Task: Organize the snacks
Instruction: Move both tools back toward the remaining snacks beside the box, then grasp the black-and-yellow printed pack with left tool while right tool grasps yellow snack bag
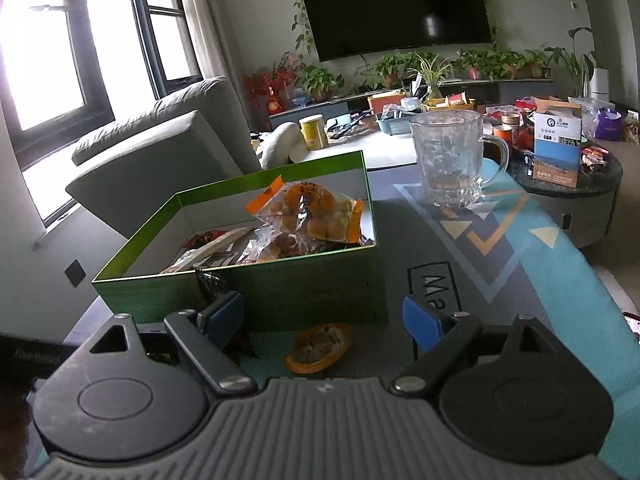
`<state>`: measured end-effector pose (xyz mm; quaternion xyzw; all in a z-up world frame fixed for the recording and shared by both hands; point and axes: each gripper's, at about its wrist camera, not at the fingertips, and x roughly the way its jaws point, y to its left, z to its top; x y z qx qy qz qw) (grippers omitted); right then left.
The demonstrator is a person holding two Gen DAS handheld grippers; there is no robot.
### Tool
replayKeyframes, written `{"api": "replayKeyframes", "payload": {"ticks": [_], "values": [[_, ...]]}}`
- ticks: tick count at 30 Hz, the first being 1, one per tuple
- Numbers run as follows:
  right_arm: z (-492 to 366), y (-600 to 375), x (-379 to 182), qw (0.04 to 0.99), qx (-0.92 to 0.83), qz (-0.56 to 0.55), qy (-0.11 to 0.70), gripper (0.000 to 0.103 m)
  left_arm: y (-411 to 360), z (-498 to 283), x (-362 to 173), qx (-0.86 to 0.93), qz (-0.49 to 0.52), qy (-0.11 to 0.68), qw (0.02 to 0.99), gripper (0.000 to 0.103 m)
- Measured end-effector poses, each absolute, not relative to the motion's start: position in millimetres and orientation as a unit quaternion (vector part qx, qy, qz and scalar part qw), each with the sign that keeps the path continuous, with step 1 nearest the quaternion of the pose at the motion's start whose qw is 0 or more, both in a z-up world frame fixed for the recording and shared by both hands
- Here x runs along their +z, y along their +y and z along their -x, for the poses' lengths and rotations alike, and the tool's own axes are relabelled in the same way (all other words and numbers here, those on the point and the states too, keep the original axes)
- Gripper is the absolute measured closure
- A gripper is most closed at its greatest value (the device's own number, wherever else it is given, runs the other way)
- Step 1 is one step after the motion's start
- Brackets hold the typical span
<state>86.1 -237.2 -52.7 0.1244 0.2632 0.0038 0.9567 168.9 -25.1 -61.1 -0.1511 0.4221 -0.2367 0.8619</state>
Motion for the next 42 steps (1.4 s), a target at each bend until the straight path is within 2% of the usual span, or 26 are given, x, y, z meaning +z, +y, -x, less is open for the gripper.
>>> {"api": "replayKeyframes", "payload": {"ticks": [1, 5, 13, 24, 33, 42], "values": [[-85, -237, -53, 0.957, 0.003, -0.124, 0.263, 0.042, -28, -170, -62, -0.235, 0.146, 0.418, 0.865, 0.088], [-84, -241, -53, 0.956, -0.002, -0.126, 0.264, 0.043, -34, -165, -55, -0.260, 0.133, 0.390, 0.873, 0.097], [-77, -240, -56, 0.954, 0.009, -0.133, 0.268, 0.042, -18, -153, -26, -0.256, 0.104, 0.334, 0.901, 0.098], [-46, -174, -61, 0.928, 0.201, -0.093, 0.300, 0.042, 40, -135, -22, -0.189, 0.120, 0.320, 0.921, 0.097], [-51, -127, -73, 0.915, 0.203, -0.066, 0.342, 0.042, 60, -127, -24, -0.182, 0.133, 0.315, 0.922, 0.097], [-53, -117, -79, 0.926, 0.169, -0.027, 0.336, 0.043, 64, -123, -26, -0.189, 0.140, 0.313, 0.920, 0.097]]}}
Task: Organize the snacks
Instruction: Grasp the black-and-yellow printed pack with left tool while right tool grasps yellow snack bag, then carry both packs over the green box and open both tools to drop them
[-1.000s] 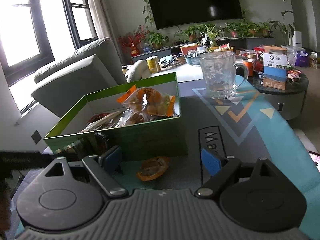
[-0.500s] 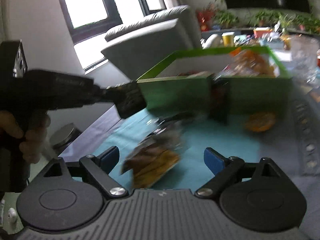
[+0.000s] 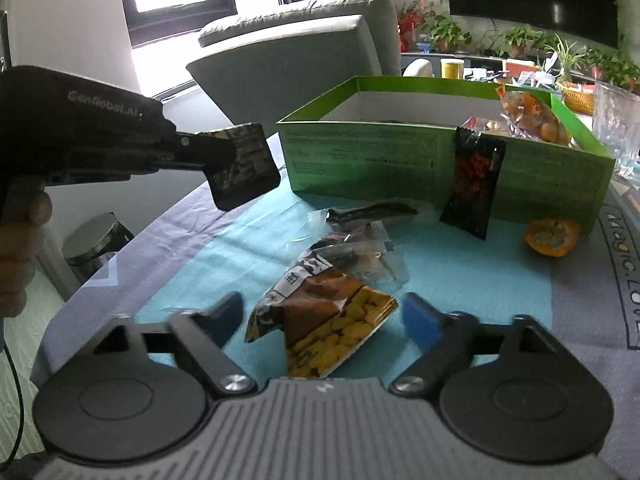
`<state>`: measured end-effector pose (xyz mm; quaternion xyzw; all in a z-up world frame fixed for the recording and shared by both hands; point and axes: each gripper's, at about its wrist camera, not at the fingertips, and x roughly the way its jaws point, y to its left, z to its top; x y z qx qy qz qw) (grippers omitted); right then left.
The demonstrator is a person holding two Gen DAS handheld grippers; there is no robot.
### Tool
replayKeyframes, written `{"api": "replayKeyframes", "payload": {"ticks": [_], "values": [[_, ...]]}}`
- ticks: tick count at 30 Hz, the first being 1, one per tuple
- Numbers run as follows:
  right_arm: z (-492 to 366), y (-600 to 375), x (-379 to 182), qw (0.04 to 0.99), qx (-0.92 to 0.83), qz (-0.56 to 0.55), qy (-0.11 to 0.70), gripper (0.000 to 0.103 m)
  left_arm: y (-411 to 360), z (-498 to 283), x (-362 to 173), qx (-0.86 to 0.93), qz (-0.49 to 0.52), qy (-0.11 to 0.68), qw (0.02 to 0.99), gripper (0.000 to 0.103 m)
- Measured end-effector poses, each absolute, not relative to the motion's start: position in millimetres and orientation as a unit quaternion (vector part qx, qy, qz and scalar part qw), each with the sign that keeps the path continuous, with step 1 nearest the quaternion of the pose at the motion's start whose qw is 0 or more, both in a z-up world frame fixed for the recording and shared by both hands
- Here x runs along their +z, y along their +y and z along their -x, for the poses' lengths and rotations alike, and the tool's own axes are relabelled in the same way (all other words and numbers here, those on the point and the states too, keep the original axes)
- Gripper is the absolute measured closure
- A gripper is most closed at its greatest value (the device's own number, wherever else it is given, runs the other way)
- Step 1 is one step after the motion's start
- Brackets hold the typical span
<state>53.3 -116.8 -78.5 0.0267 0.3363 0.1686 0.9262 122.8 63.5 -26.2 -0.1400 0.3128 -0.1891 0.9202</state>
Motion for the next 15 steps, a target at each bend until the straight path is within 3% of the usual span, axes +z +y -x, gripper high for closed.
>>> {"api": "replayKeyframes", "payload": {"ticks": [15], "values": [[-41, -146, -55, 0.944, 0.150, -0.040, 0.290, 0.043, 48, -120, -11, -0.206, 0.124, 0.293, 0.925, 0.097]]}}
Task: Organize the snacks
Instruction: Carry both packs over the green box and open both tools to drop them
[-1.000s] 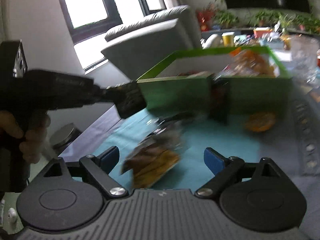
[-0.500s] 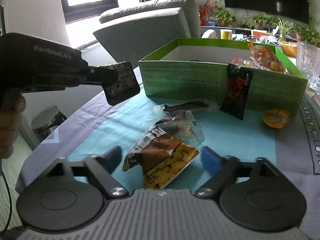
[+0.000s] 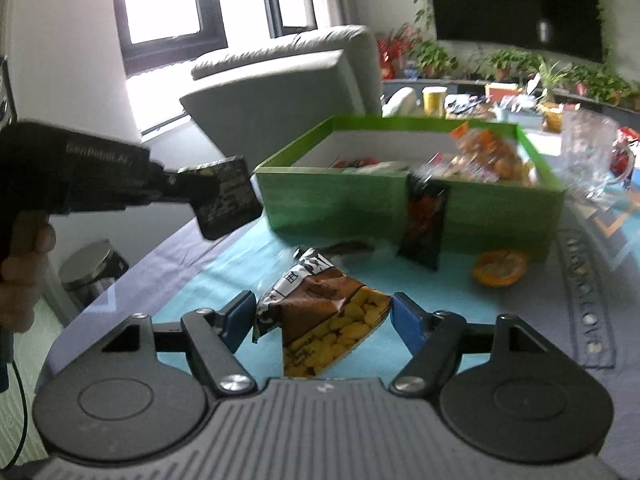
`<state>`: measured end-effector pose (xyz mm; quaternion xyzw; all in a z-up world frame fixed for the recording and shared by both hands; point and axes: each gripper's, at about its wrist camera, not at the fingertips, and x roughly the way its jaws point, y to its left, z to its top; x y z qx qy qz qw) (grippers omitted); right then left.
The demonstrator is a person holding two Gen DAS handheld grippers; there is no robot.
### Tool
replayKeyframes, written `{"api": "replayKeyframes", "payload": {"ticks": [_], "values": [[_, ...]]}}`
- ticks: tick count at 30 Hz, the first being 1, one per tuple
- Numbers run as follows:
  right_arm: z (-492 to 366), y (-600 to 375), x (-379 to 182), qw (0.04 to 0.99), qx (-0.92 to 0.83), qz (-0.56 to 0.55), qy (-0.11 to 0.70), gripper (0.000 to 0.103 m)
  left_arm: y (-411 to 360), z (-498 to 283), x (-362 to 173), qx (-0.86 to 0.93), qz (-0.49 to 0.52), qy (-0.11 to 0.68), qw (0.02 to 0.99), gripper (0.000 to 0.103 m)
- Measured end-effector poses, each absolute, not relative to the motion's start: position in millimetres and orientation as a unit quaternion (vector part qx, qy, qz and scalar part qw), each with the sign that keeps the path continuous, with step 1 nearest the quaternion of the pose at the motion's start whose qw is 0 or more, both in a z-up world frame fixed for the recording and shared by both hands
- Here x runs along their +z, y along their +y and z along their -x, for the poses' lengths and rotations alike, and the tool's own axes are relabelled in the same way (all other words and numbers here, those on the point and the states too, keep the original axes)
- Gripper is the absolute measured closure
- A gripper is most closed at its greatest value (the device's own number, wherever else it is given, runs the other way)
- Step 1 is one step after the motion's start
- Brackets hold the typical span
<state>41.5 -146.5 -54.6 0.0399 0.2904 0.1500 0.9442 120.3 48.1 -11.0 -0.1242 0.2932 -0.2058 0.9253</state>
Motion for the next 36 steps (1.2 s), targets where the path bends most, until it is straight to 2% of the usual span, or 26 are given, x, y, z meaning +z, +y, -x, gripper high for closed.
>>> {"api": "replayKeyframes", "payload": {"ticks": [18, 25, 36], "values": [[-85, -210, -5, 0.981, 0.081, -0.071, 0.162, 0.043, -9, -165, 23, -0.232, 0.091, 0.244, 0.937, 0.097], [-117, -225, -4, 0.982, 0.072, -0.091, 0.150, 0.043, -29, -193, 24, -0.234, 0.076, 0.245, 0.938, 0.097], [-151, -231, -17, 0.979, 0.071, -0.088, 0.167, 0.043, -46, -233, -3, -0.230, 0.069, 0.283, 0.929, 0.097]]}}
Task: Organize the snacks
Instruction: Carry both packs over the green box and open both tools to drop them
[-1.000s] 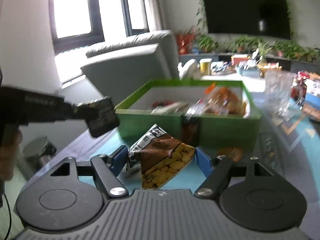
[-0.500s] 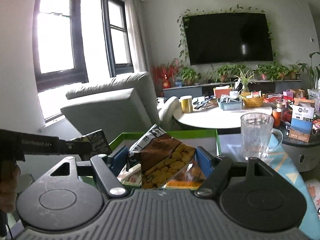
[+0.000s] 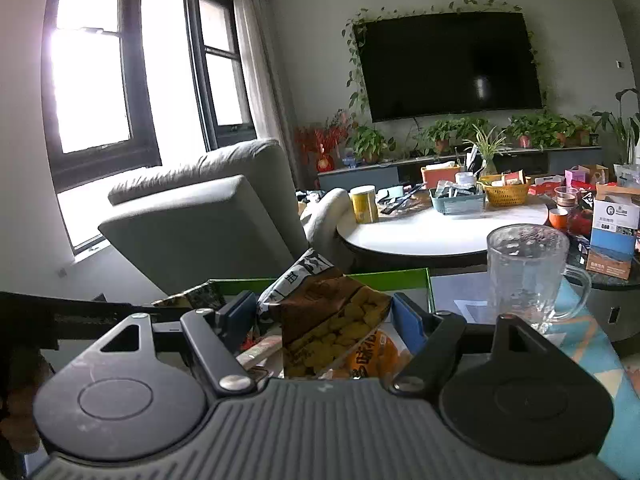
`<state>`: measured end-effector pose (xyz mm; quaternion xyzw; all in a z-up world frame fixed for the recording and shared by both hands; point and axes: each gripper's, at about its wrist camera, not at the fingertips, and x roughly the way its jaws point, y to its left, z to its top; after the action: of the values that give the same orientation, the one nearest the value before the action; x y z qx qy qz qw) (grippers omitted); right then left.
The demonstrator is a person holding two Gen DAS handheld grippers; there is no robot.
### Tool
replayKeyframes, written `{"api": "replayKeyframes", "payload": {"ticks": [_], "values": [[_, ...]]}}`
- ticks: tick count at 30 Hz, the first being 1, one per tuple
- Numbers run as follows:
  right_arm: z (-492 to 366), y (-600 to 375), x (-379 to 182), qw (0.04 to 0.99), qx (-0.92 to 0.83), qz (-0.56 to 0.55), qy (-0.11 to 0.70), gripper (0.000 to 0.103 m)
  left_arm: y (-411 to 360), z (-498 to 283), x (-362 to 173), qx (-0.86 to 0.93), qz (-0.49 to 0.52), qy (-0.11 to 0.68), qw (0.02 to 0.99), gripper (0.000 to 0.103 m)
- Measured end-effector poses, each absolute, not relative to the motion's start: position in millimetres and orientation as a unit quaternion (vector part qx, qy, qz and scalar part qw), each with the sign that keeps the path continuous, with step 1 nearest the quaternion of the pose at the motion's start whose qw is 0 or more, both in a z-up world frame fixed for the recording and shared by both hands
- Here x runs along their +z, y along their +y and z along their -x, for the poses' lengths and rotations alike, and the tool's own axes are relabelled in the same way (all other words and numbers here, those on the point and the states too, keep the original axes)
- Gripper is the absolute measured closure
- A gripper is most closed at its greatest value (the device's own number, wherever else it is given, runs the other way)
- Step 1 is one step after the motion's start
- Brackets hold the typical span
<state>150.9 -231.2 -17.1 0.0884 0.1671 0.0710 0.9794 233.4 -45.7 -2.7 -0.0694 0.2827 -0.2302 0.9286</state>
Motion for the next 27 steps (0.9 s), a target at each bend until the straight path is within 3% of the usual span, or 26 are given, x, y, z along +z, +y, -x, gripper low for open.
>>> {"api": "replayKeyframes", "payload": {"ticks": [9, 14, 27], "values": [[-165, -229, -28, 0.976, 0.072, -0.078, 0.189, 0.043, -47, -247, -16, -0.235, 0.075, 0.301, 0.921, 0.097], [-169, -226, -34, 0.974, 0.066, -0.076, 0.205, 0.043, -44, -249, -18, -0.224, 0.081, 0.317, 0.918, 0.078], [-161, -227, -34, 0.974, 0.047, -0.074, 0.208, 0.043, -26, -231, -11, -0.201, 0.080, 0.309, 0.926, 0.073]]}}
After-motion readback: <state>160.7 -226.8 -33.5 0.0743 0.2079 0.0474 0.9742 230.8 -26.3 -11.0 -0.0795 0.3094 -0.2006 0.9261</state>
